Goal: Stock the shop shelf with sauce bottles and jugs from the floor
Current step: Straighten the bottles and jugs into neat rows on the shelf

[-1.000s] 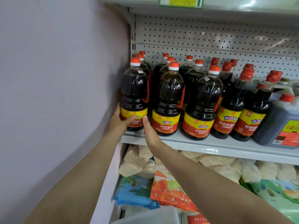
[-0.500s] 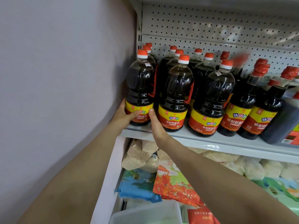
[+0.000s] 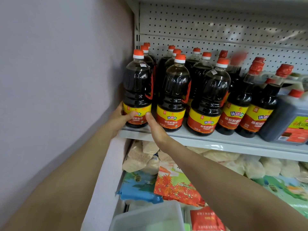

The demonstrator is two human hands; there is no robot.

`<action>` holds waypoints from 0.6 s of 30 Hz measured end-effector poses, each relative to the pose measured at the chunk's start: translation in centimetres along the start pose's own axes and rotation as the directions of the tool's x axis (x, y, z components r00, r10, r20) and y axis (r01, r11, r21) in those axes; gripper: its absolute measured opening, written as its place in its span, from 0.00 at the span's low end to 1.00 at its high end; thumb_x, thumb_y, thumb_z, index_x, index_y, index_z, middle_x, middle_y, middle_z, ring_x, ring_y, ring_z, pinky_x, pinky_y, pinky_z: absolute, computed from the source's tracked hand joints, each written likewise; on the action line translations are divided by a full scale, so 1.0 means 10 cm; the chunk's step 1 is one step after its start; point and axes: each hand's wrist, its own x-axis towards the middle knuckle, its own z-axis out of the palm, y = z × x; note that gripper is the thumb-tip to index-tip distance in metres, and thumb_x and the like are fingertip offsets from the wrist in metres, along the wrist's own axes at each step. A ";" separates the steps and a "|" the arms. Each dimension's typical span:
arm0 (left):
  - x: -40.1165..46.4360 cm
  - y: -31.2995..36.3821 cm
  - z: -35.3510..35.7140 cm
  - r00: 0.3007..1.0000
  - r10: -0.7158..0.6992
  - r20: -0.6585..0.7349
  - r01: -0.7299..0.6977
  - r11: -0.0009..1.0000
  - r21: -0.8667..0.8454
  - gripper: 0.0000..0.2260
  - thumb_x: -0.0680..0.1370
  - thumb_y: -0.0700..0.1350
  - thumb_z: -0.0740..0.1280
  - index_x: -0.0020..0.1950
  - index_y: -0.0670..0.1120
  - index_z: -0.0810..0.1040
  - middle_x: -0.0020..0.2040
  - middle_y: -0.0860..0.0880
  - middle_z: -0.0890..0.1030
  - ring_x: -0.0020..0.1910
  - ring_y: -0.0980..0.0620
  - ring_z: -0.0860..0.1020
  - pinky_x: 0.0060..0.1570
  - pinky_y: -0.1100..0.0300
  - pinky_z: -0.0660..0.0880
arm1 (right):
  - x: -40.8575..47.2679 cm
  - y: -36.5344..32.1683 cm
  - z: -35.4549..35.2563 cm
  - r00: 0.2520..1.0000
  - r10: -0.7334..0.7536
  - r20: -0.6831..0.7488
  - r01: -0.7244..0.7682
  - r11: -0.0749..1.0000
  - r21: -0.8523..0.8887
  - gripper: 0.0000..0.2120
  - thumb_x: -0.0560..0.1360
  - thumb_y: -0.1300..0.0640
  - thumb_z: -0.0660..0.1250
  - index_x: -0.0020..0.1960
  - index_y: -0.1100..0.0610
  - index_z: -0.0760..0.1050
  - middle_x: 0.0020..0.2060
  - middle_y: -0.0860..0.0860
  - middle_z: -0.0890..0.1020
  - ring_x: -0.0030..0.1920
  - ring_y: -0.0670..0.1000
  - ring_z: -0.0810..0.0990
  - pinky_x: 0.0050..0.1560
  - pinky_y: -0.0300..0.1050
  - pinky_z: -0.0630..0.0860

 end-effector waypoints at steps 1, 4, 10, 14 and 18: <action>-0.05 0.02 0.09 0.997 0.003 -0.073 -0.002 1.000 0.001 0.35 0.68 0.54 0.79 0.72 0.52 0.71 0.62 0.53 0.81 0.63 0.53 0.78 0.68 0.47 0.72 | -0.03 0.03 -0.07 1.000 0.008 0.018 -0.007 1.000 -0.030 0.29 0.82 0.36 0.54 0.80 0.44 0.56 0.75 0.39 0.64 0.74 0.42 0.62 0.74 0.44 0.57; -0.24 0.00 0.39 0.906 0.025 -0.422 0.007 0.997 0.073 0.26 0.71 0.51 0.77 0.67 0.47 0.75 0.60 0.50 0.82 0.59 0.50 0.80 0.60 0.51 0.76 | -0.14 0.15 -0.30 0.995 0.029 -0.100 -0.032 0.999 -0.032 0.38 0.73 0.28 0.60 0.76 0.47 0.67 0.73 0.45 0.72 0.72 0.45 0.70 0.76 0.53 0.63; -0.63 0.16 1.26 0.807 0.300 -0.509 -0.160 0.941 0.299 0.22 0.74 0.50 0.75 0.63 0.46 0.73 0.59 0.49 0.72 0.49 0.56 0.73 0.50 0.74 0.68 | -0.48 0.20 -0.89 0.796 -0.079 -0.600 0.126 0.991 0.037 0.16 0.83 0.50 0.59 0.49 0.58 0.82 0.41 0.55 0.86 0.43 0.50 0.83 0.49 0.45 0.79; -0.67 0.26 1.90 0.936 0.265 -0.233 -0.208 0.947 0.245 0.21 0.76 0.51 0.73 0.66 0.50 0.74 0.59 0.50 0.77 0.51 0.58 0.78 0.56 0.60 0.77 | -0.60 0.32 -1.32 0.583 -0.126 -0.802 0.091 0.992 -0.090 0.11 0.79 0.46 0.58 0.52 0.50 0.75 0.48 0.49 0.81 0.53 0.54 0.79 0.58 0.56 0.76; -0.56 0.23 2.40 0.983 0.168 -0.079 -0.152 0.972 0.180 0.32 0.75 0.55 0.74 0.76 0.52 0.66 0.68 0.53 0.76 0.65 0.56 0.75 0.66 0.53 0.73 | -0.67 0.34 -1.73 0.661 -0.094 -0.745 0.063 0.996 -0.071 0.25 0.80 0.41 0.56 0.75 0.48 0.67 0.71 0.47 0.72 0.71 0.50 0.70 0.72 0.52 0.67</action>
